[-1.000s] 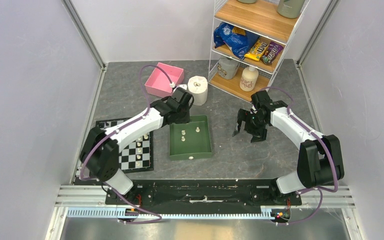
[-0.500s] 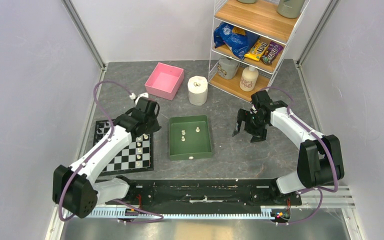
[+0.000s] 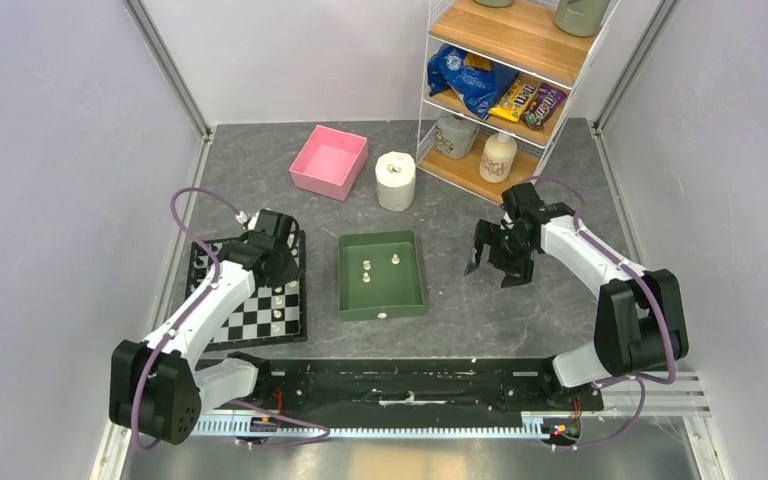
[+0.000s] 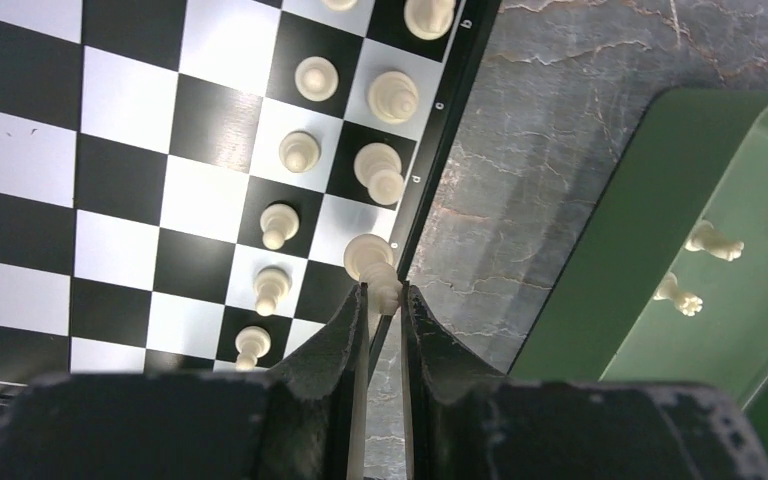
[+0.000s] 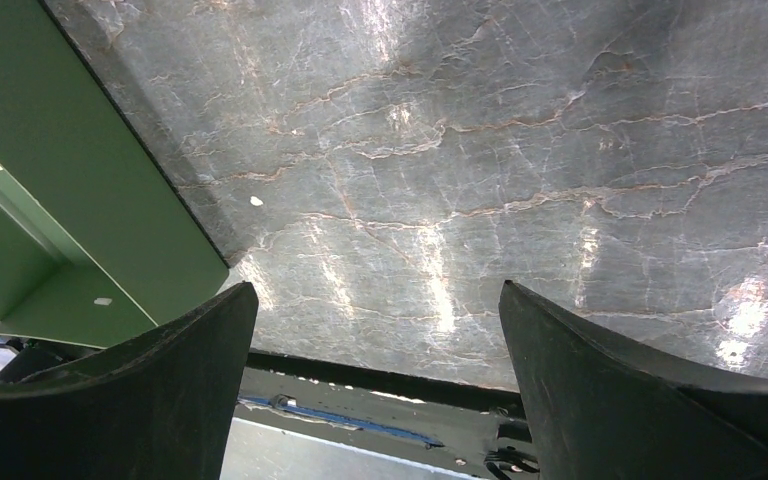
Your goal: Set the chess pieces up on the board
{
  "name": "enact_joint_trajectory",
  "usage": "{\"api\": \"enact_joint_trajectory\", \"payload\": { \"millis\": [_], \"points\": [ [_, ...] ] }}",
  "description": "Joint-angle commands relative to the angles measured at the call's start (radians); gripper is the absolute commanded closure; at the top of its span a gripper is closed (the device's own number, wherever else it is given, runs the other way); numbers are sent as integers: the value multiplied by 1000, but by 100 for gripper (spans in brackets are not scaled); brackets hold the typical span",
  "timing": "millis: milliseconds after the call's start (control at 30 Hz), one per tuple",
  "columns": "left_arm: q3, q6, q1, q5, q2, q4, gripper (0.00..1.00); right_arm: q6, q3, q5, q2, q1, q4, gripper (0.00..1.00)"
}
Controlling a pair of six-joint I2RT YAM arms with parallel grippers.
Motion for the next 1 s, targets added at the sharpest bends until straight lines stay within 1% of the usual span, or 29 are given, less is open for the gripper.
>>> {"api": "enact_joint_trajectory", "payload": {
  "millis": [0,367,867,967],
  "points": [
    [-12,15,29,28,-12,20,98,-5,-5,-5,-11,-4,12,1],
    [-69,18,55,75,9,93,98,-6,-2,-6,0,-4,15,1],
    [-78,28,69,42,-1,90,98,-8,-5,-6,2,-4,16,1],
    [-83,28,69,40,-4,85,95,-8,-5,-7,4,-4,17,1]
  ]
}}
